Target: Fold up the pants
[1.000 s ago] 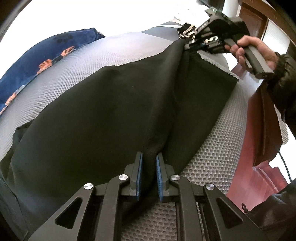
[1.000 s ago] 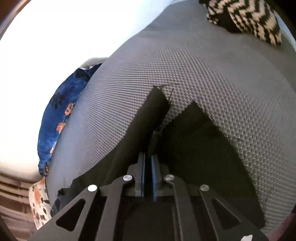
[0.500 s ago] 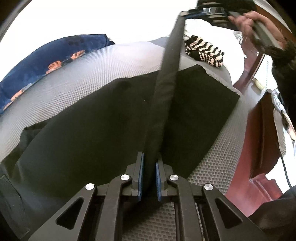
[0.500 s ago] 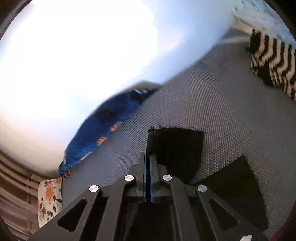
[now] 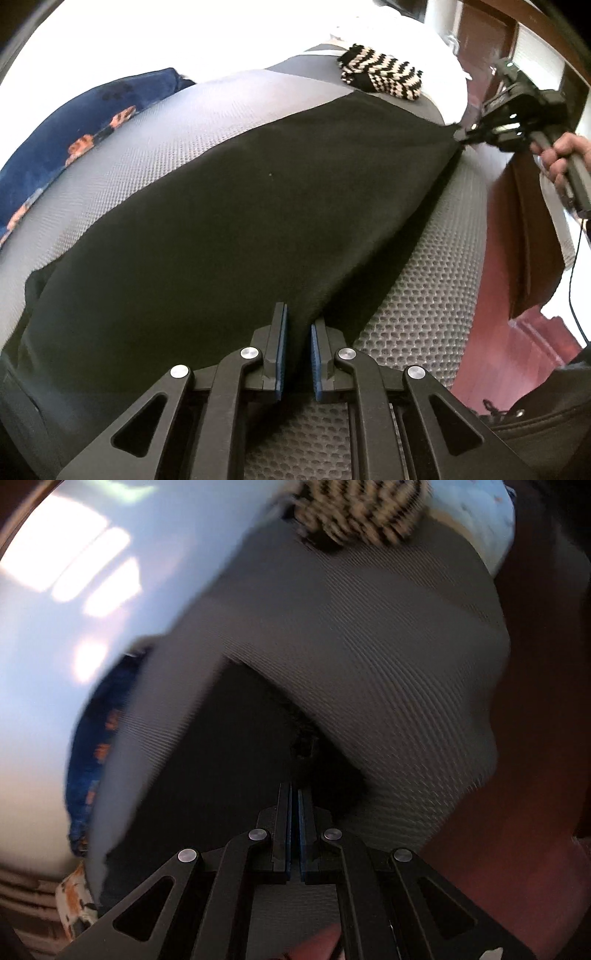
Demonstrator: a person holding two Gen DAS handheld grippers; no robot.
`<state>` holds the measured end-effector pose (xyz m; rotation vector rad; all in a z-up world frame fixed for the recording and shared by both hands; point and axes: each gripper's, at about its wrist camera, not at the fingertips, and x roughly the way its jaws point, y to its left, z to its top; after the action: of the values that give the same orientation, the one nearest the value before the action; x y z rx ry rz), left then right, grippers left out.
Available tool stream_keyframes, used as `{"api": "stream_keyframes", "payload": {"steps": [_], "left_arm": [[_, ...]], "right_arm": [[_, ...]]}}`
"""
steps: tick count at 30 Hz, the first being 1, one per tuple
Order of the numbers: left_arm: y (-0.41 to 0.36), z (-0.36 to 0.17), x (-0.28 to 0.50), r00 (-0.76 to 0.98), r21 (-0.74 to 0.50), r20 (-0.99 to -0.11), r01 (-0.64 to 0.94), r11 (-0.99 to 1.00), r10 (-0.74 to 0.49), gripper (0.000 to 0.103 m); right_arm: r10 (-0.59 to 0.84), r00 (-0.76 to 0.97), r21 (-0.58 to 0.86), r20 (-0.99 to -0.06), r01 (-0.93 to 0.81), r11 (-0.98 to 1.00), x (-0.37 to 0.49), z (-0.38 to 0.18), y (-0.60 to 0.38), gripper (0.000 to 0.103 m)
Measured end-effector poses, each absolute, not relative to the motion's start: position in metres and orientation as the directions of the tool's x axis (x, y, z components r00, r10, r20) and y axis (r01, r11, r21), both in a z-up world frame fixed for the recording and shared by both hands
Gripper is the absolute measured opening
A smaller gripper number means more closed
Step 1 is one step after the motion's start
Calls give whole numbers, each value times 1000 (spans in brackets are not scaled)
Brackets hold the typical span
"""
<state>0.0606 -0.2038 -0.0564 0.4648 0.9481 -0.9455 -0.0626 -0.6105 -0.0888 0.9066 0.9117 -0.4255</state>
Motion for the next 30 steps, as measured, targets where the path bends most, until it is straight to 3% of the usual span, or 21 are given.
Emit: {"api": "stream_keyframes", "payload": {"steps": [8,14,17,20,22,27,30], "left_arm": [[-197,-45,56,208,-94,-836,858,505,-507,11],[-201,-56,49,221,-58,-849,864,501,-480,11],[-198,-55,56,197,-104,-854,842,530,-481,16],[-191,-51,62,170,-169,-848,812,559,-503,32],[-180,-44,65,179,-201,-831,787,583,-527,51],[-135,-17,78,266,-222,-783,726,651,-562,55],[-87,-8,101,385,-217,-759,611,761,-525,55]], "right_arm": [[7,574,463,-819,655,597,-70,-87,-605,2],[0,523,423,-852,688,589,-74,-110,-601,2],[-19,514,404,-858,696,594,-72,-115,-599,4],[-18,501,391,-866,698,600,-69,-111,-599,18],[-59,476,349,-878,719,601,-72,-102,-598,39],[-198,459,237,-866,726,646,-70,-67,-586,40],[-139,521,268,-843,628,731,-45,-45,-567,40]]}}
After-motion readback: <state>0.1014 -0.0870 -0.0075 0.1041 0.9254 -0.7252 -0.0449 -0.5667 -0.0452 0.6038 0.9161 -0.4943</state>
